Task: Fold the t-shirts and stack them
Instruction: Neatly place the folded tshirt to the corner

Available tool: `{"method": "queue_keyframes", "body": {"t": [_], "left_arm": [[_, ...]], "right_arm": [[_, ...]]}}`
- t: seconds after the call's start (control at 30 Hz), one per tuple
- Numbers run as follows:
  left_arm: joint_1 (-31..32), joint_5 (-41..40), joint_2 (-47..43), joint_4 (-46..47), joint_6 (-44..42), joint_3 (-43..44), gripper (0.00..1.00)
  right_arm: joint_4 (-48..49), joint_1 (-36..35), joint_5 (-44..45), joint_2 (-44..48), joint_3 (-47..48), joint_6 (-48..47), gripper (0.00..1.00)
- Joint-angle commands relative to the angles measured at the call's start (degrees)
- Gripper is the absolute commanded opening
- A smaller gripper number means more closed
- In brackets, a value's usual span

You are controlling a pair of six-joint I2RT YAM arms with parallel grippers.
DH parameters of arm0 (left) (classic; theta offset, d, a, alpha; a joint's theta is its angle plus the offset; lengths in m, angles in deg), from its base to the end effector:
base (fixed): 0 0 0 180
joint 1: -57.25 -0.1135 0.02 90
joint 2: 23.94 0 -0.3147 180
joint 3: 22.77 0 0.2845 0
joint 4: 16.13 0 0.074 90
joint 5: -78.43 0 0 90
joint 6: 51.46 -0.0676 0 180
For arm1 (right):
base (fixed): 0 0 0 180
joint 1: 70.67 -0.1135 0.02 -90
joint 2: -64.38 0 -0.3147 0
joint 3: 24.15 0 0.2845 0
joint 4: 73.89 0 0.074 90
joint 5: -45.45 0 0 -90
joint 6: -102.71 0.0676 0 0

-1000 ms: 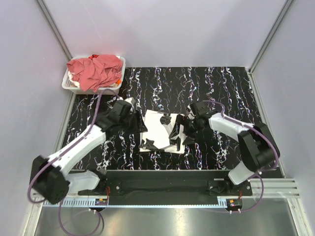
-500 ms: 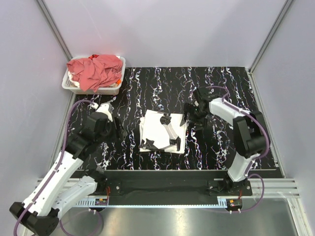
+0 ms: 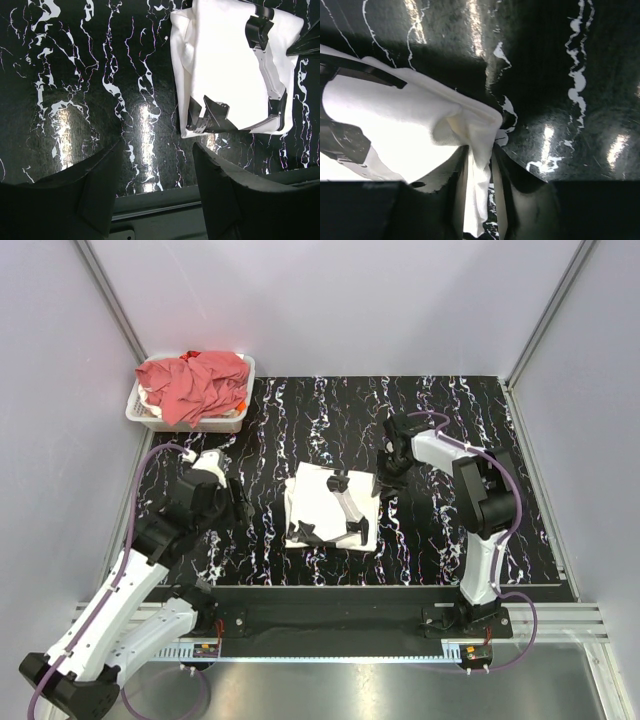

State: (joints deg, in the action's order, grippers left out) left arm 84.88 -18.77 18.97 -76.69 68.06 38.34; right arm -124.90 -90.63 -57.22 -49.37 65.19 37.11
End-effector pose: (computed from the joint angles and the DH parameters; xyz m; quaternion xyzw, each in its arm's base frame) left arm 0.1492 -0.0686 0.3216 -0.0404 0.9125 -0.1423 0.3814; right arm 0.4095 0.1645 0.1485 0.0242 0.9857 0.1490 0.0755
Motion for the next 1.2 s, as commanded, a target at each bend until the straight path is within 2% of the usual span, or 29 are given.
{"method": "queue_keyframes", "body": {"t": [0.0,0.1,0.23,0.37,0.57,0.8,0.93,1.17], "left_arm": [[-0.2,-1.6,-0.7,2.1,-1.0,-0.3,0.62],[-0.3,-1.8,-1.4,2.1,-1.0,-0.3,0.62],[-0.4,-2.0,-1.3,2.0,-1.6,0.0,0.60],[-0.4,-2.6,-0.7,0.7,-4.5,2.4,0.58],[-0.3,-5.9,-0.6,1.1,-4.4,1.9,0.54],[-0.5,-8.0,-2.0,1.0,-3.9,1.3,0.52],[-1.9,-8.1,-1.6,1.1,-3.9,1.3,0.51],[-7.2,-5.2,0.6,2.1,-4.7,1.2,0.49]], "right_arm": [[2.5,-0.3,-0.7,-2.3,1.5,-0.1,0.31],[3.8,-0.2,-1.5,-2.2,1.0,0.0,0.22],[4.6,-0.2,-2.5,-2.1,1.0,-0.1,0.00],[3.9,0.7,-1.0,-2.0,2.4,-0.8,0.00],[-5.4,2.3,19.6,-5.5,13.2,-5.6,0.00],[-8.5,8.4,39.6,-14.5,28.9,-12.0,0.00],[-8.5,12.8,42.7,-20.1,38.1,-14.7,0.00],[-8.5,21.3,39.5,-33.7,61.0,-15.7,0.00]]}}
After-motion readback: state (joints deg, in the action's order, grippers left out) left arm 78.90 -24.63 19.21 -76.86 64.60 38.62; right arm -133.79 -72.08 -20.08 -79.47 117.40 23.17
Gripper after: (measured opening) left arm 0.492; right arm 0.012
